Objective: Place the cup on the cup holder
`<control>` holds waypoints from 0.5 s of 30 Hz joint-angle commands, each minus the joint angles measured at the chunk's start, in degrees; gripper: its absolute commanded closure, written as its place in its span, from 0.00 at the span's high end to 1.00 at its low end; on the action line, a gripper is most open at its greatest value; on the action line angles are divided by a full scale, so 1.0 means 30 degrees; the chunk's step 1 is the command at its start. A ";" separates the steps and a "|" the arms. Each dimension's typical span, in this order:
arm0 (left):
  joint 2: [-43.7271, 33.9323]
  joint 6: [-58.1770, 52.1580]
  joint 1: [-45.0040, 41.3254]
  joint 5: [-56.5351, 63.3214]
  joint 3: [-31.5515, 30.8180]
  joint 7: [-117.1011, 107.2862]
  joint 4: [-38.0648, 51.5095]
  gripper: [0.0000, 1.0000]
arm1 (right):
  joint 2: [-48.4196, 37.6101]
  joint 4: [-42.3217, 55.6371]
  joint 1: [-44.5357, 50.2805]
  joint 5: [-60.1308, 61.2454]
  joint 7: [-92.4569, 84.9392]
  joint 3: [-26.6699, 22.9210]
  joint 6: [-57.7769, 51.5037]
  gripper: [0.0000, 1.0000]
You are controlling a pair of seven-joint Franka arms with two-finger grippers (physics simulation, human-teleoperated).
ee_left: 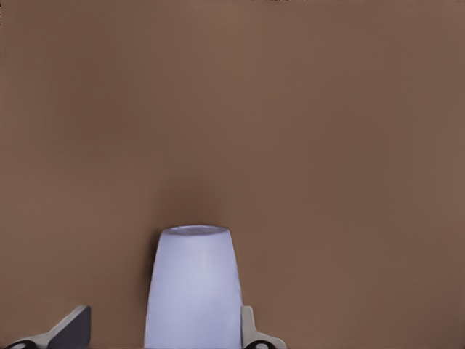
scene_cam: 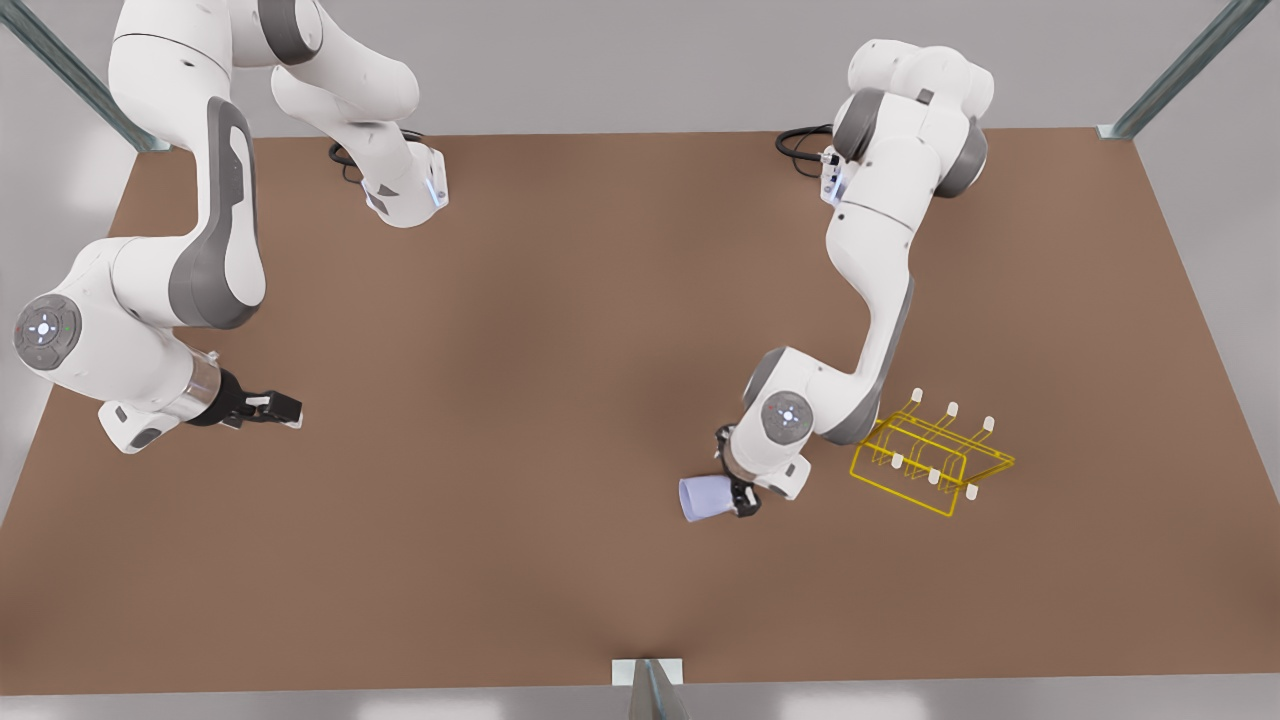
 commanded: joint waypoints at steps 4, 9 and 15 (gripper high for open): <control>0.0382 0.0689 0.0074 -0.0103 -0.0026 -0.5642 0.0048 1.00 | -0.0007 0.0010 0.0000 0.0037 0.0027 -0.0001 -0.0122 1.00; 0.0763 0.1040 0.0485 -0.0250 -0.0055 -0.5848 0.0253 1.00 | -0.0007 0.0010 -0.0029 0.0037 0.0027 -0.0001 -0.0122 1.00; 0.1202 0.4790 0.0426 -0.0045 -0.0144 -0.5321 0.0283 1.00 | -0.0007 0.0039 -0.0029 0.0067 0.0027 -0.0001 -0.0122 1.00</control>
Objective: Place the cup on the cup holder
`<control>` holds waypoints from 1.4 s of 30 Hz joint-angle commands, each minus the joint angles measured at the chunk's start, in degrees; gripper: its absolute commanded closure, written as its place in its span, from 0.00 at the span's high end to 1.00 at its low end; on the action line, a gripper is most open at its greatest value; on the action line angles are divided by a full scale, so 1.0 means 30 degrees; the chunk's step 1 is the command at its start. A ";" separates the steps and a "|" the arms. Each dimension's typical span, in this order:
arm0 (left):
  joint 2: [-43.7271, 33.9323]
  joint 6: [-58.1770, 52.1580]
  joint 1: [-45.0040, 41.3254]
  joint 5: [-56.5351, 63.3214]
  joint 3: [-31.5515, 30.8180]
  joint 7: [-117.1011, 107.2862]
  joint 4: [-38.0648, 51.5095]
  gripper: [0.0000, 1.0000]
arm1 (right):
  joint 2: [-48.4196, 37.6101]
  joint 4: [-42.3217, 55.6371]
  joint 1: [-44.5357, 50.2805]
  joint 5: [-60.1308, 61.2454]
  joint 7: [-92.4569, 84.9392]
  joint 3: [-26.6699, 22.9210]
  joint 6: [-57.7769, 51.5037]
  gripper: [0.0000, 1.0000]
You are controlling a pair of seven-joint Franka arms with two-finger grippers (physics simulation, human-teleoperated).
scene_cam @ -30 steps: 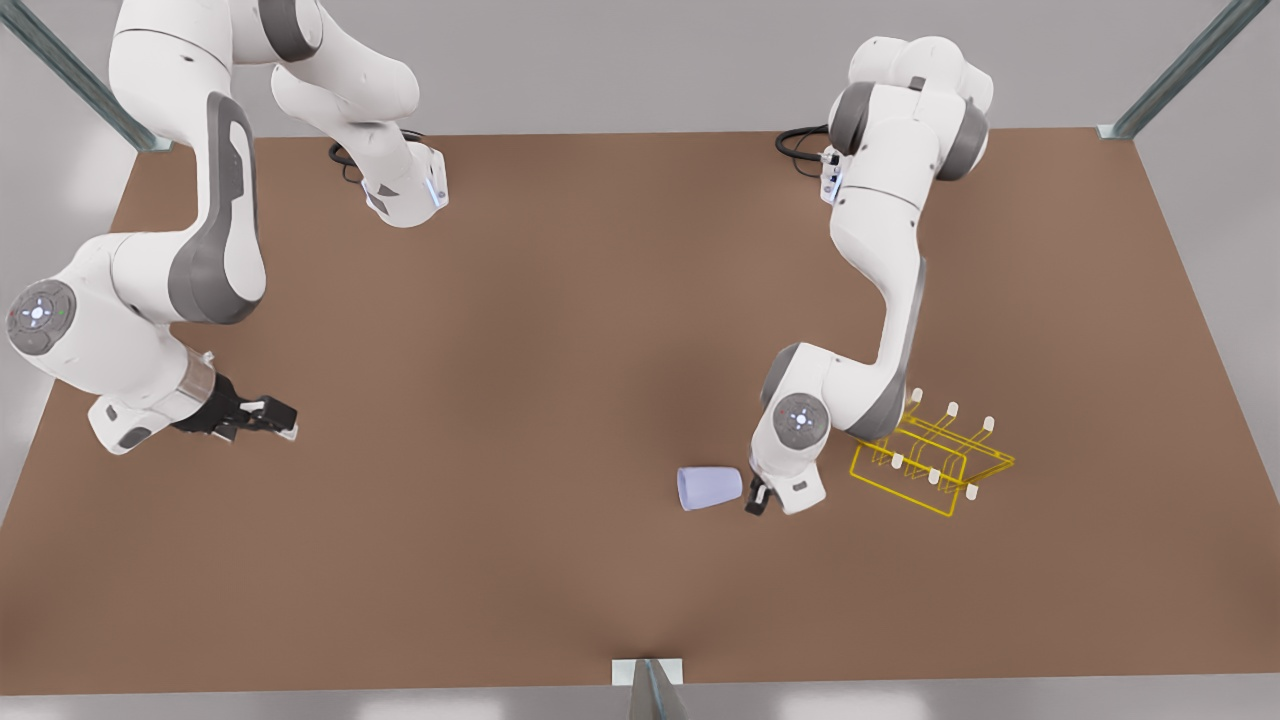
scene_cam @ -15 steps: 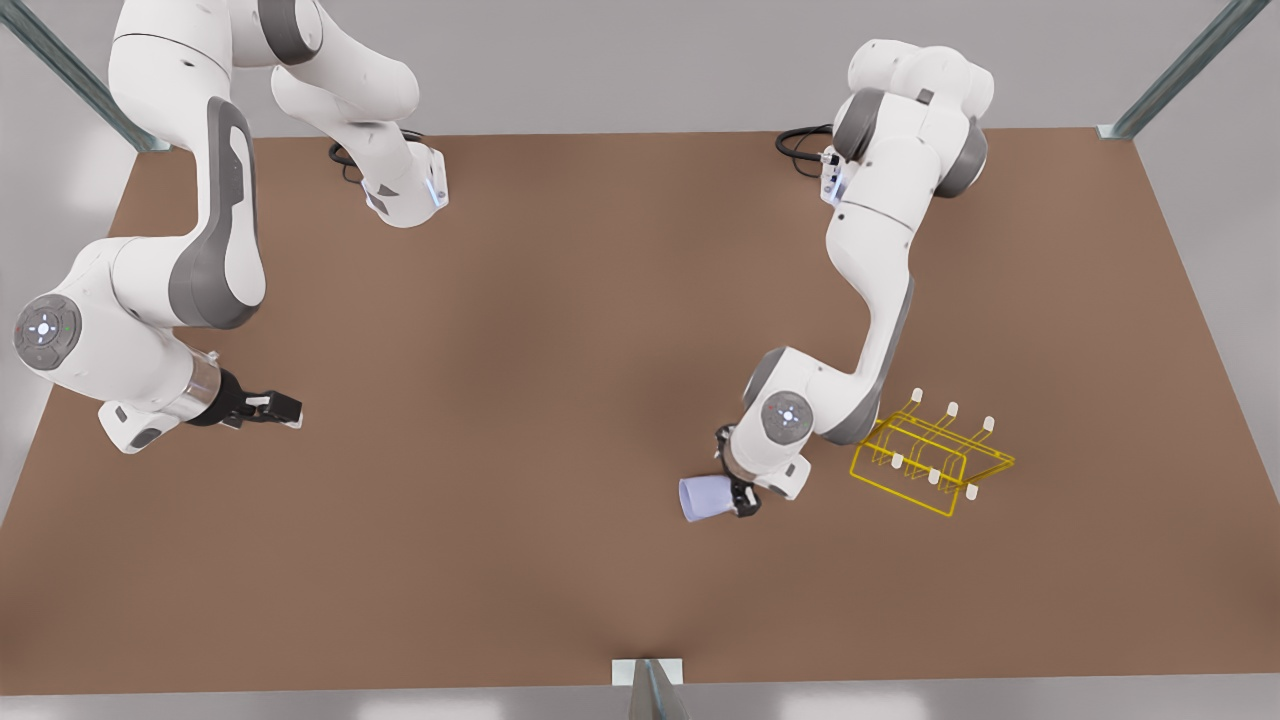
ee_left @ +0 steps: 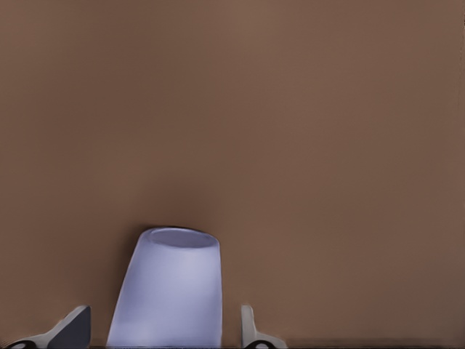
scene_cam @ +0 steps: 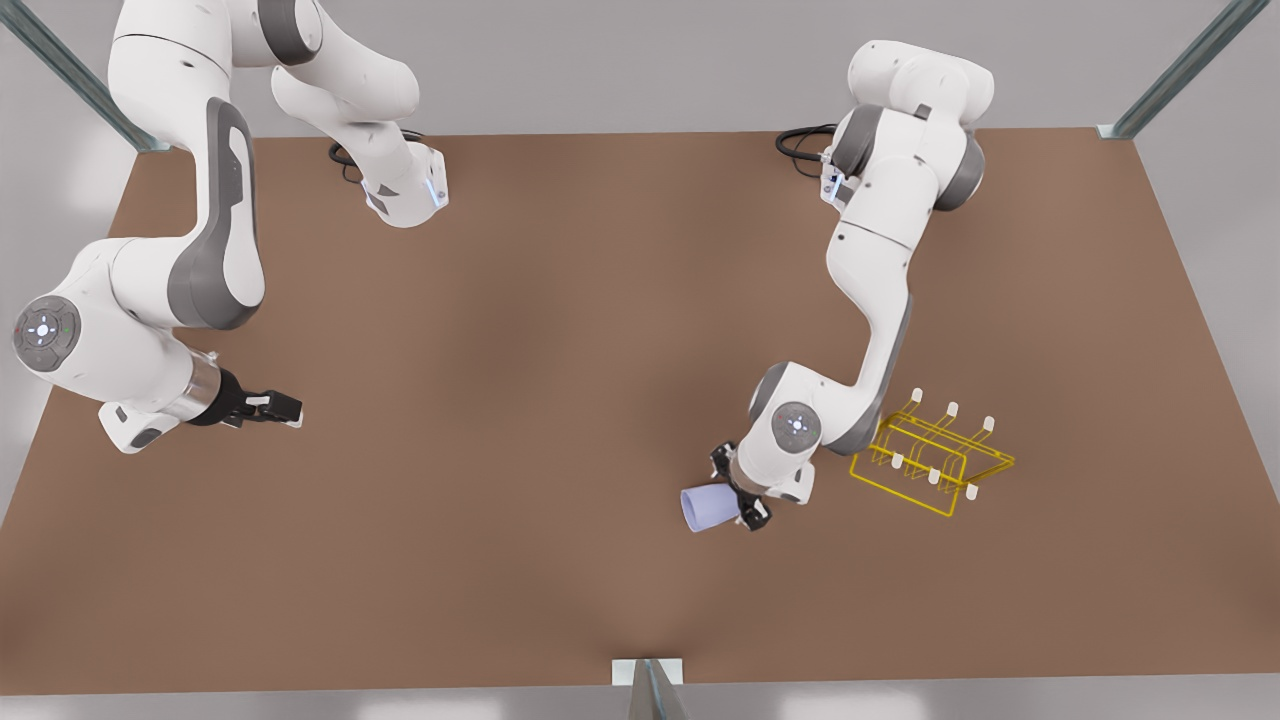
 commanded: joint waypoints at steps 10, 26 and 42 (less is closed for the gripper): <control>0.0609 0.2522 -0.0131 -0.0422 -0.0130 -0.2217 -0.0354 1.00 | 0.0090 0.0070 0.0022 0.0055 0.0060 0.0000 -0.0017 1.00; 0.1546 0.2757 -0.0131 -0.0393 -0.0130 -0.2247 -0.0354 1.00 | 0.0091 0.0070 -0.0007 0.0084 0.0060 0.0000 -0.0017 1.00; -0.2407 -0.4478 -0.2881 -0.1915 0.4083 -0.2657 -0.0061 0.69 | 0.0823 0.1623 0.0022 -0.0121 0.0031 -0.0058 0.0510 1.00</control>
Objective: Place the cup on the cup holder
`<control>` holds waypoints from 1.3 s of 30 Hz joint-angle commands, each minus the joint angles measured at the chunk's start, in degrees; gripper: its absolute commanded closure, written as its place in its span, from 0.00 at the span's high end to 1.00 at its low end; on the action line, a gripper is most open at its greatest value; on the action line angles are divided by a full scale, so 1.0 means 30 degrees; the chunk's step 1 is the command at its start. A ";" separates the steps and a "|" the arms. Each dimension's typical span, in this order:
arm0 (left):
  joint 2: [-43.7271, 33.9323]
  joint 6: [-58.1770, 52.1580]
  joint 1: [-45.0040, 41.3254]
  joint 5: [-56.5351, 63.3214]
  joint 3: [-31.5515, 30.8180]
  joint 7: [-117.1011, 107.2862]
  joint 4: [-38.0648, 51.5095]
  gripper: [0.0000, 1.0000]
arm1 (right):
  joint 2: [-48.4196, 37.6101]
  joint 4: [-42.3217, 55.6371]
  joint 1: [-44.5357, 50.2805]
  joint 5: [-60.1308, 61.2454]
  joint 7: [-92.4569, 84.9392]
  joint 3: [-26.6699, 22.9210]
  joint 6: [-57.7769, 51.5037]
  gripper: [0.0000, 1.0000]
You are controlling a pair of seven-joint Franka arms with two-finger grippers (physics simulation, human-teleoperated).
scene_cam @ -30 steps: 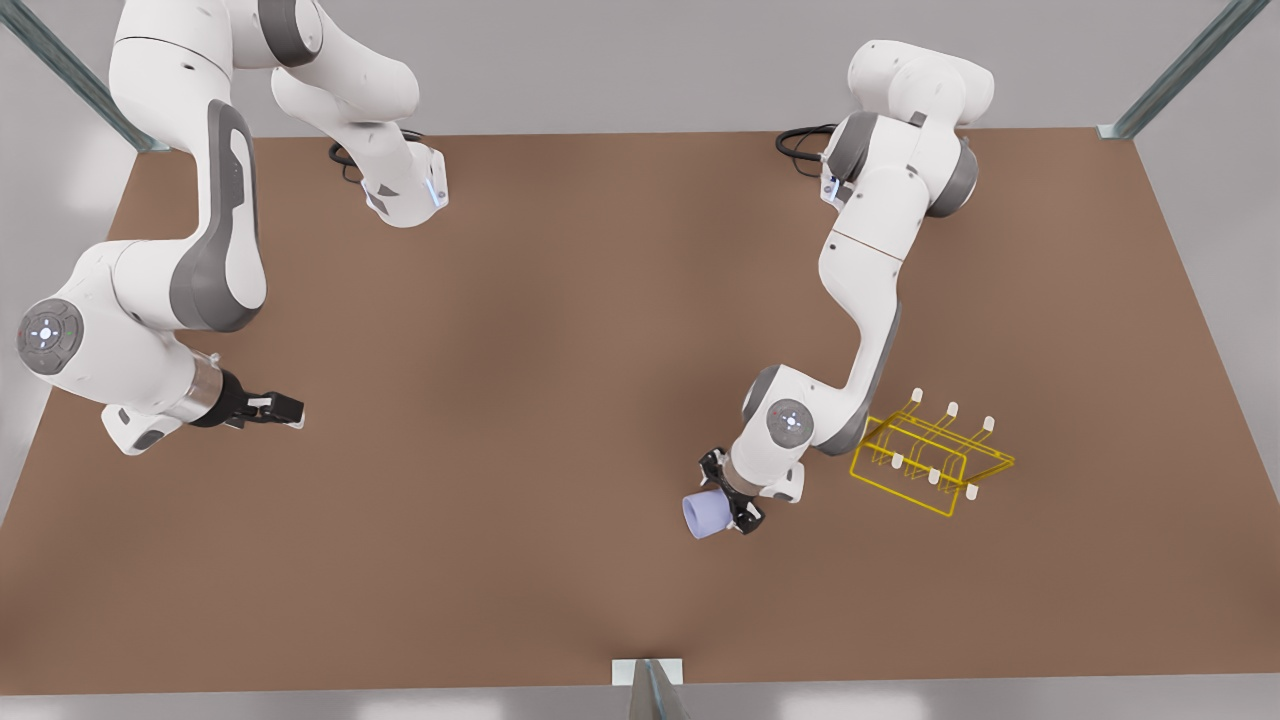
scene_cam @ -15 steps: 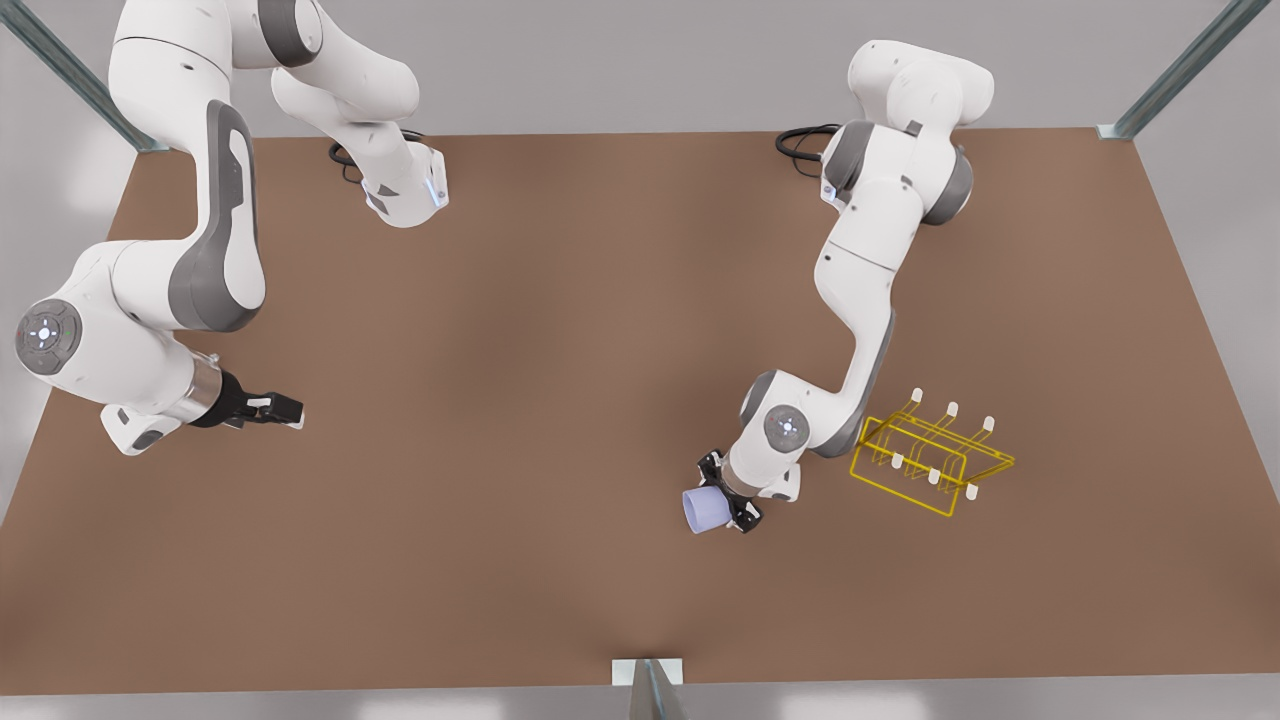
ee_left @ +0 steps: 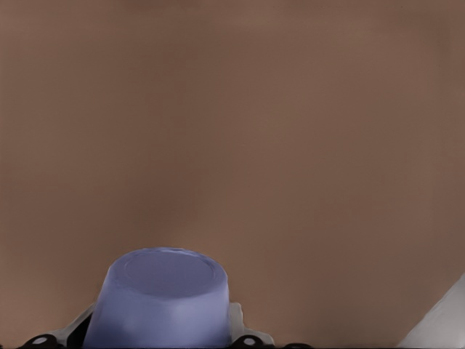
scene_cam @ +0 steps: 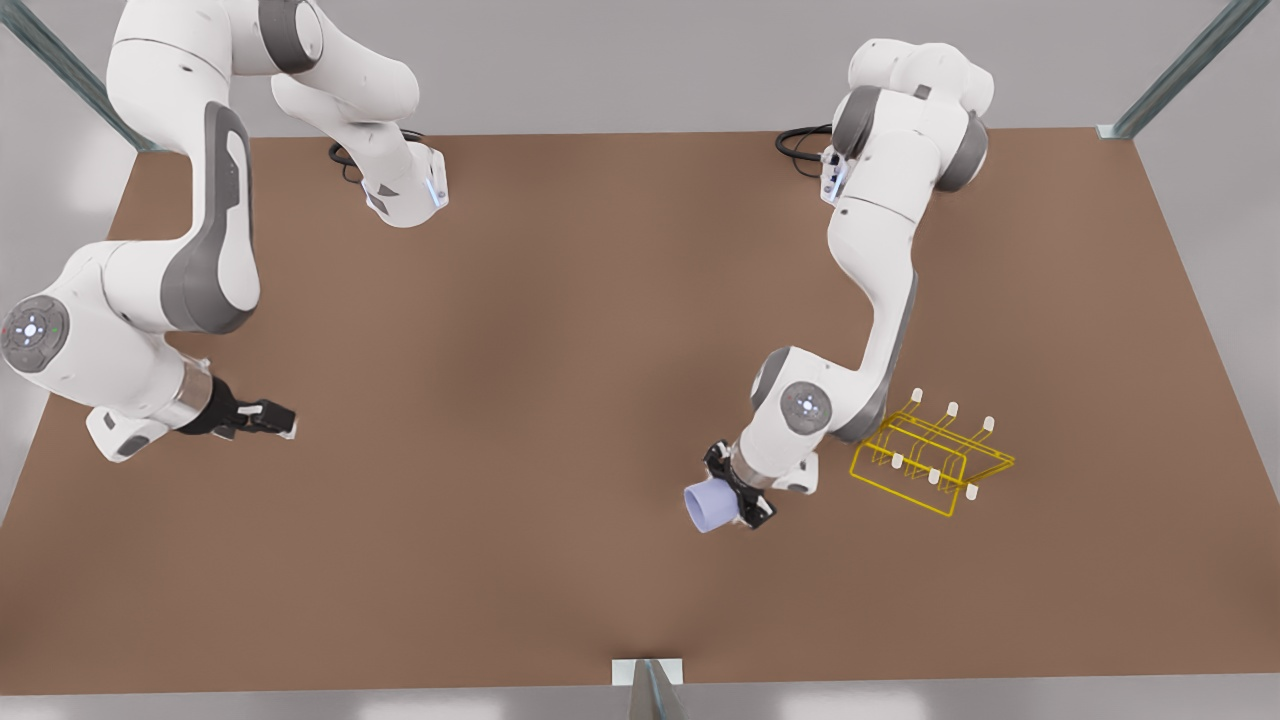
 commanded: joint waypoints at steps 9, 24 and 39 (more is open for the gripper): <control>0.1053 -0.8768 -1.4106 0.6783 1.6768 0.1469 -0.4860 0.69 | 0.0174 0.0209 -0.0014 -0.0657 -0.0129 0.0005 0.0283 1.00; 0.3280 -0.4461 -1.6978 1.0595 2.0869 1.6232 -0.8054 0.69 | 0.0203 0.0180 -0.0044 -0.0598 -0.0187 -0.0024 0.0312 1.00; 0.5155 -0.4344 -1.4693 1.0445 2.1016 1.6353 -0.7526 0.69 | 0.0203 0.0179 -0.0073 -0.0569 -0.0129 -0.0024 0.0283 1.00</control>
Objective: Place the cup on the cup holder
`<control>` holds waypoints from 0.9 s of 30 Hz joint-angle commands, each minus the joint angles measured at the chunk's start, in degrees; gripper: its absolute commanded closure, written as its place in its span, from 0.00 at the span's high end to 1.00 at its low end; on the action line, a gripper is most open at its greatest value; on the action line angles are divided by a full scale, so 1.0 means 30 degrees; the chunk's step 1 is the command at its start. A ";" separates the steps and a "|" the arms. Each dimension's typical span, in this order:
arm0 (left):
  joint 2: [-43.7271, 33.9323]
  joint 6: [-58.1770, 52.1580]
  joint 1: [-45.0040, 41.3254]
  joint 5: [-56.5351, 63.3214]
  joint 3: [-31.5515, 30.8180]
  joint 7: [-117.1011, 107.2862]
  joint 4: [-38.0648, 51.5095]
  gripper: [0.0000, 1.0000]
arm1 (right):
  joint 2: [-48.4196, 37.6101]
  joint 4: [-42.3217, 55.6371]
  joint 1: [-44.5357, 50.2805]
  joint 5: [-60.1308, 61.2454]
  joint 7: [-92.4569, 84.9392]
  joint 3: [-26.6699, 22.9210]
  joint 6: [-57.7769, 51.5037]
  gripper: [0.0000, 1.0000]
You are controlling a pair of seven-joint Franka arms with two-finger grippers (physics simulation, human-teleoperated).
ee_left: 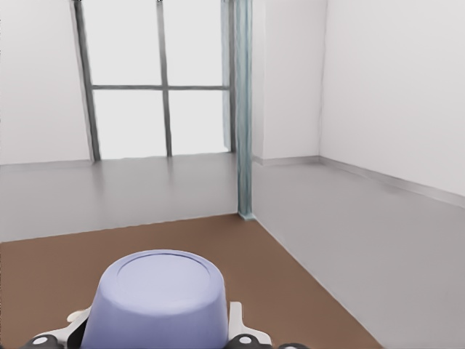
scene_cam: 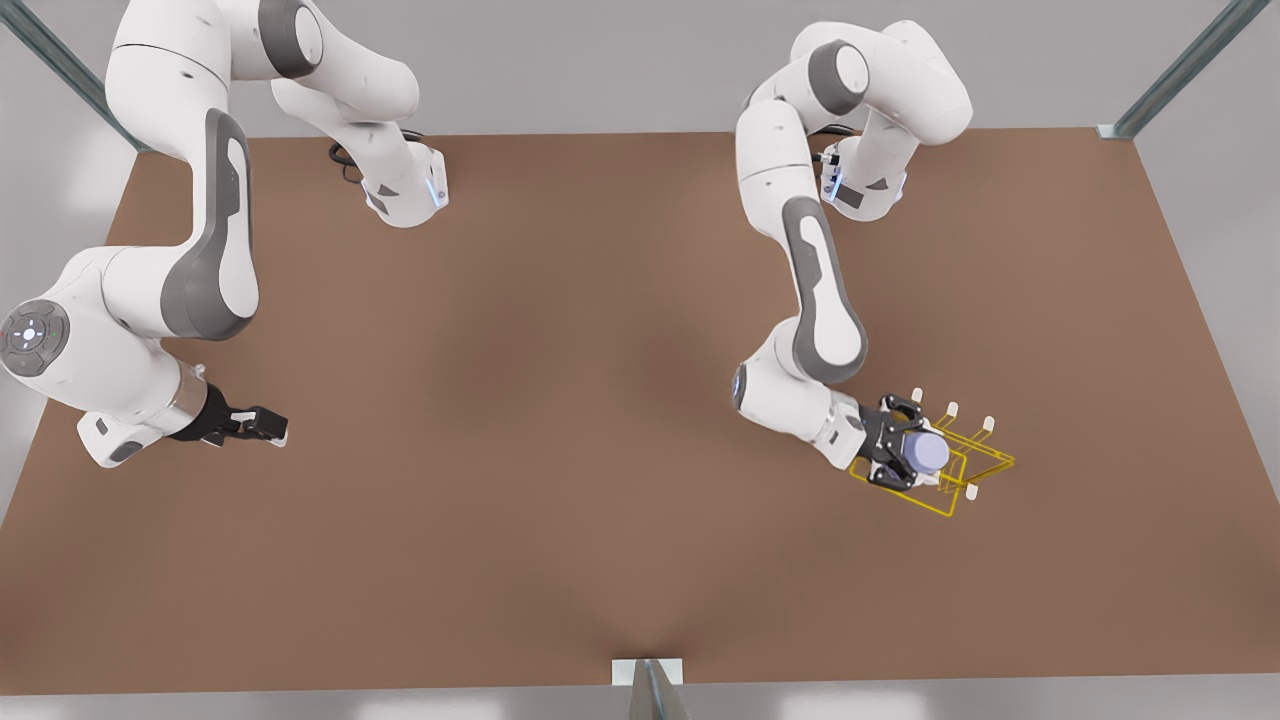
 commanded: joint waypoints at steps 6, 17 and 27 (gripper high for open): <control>0.0456 0.0121 0.0208 -0.0026 -0.0206 0.2121 0.0049 0.69 | -0.0023 0.0009 0.0000 0.0038 0.0021 -0.0001 -0.0011 1.00; 0.0602 0.0150 0.0911 0.0179 -0.0909 0.0304 0.0400 1.00 | -0.0023 0.0039 0.0059 0.0038 0.0138 0.0029 0.0018 1.00; -1.0381 -1.9009 0.1848 -1.0684 -0.3956 3.4289 0.9306 1.00 | -0.0023 0.0039 0.0117 0.0038 0.0167 0.0029 -0.0010 1.00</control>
